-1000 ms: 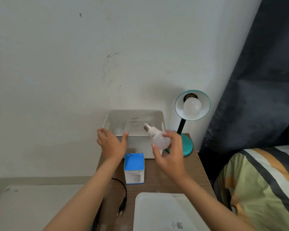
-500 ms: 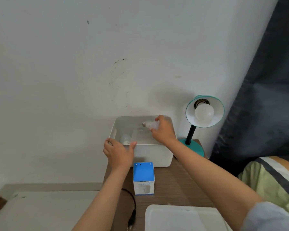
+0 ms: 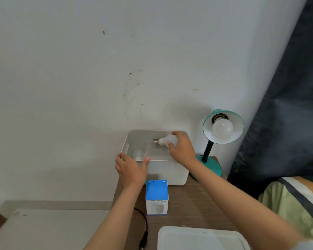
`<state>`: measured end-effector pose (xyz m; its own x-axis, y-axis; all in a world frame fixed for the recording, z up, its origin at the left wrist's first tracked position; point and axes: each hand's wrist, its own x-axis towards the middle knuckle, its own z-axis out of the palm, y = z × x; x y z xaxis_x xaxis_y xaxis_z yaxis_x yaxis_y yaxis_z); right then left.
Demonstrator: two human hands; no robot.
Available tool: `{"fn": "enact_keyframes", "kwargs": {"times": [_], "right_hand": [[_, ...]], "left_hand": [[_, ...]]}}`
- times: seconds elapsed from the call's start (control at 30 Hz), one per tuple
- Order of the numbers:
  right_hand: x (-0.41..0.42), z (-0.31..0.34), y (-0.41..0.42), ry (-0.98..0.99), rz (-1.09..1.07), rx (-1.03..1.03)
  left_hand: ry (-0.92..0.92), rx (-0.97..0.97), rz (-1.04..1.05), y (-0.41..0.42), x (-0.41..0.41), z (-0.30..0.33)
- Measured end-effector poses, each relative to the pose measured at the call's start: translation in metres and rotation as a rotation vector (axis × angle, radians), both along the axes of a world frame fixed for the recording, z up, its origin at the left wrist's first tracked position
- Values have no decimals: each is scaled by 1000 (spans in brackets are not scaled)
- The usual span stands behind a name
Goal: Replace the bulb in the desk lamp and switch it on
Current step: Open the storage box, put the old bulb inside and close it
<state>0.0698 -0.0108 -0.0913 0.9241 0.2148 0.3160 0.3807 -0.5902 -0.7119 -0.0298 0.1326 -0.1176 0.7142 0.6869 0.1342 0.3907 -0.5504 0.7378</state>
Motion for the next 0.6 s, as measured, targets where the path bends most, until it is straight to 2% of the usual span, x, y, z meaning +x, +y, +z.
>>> {"fn": "enact_keyframes", "kwargs": {"times": [0.1, 0.17, 0.23, 0.33, 0.4, 0.6], "right_hand": [[-45, 1, -24, -141, 43, 17], [-79, -5, -45, -164, 53, 8], [-116, -18, -69, -138, 24, 14], [-170, -45, -104, -28, -60, -4], [-200, -63, -126, 101, -106, -78], [-264, -111, -179, 350, -261, -313]], "left_hand": [[29, -8, -7, 3, 1, 7], [67, -48, -14, 5, -1, 12], [31, -140, -12, 0, -10, 17], [-127, -223, 2, -23, -39, 18], [-135, -203, -37, -45, -70, 6], [151, -216, -185, -103, -180, -54]]}}
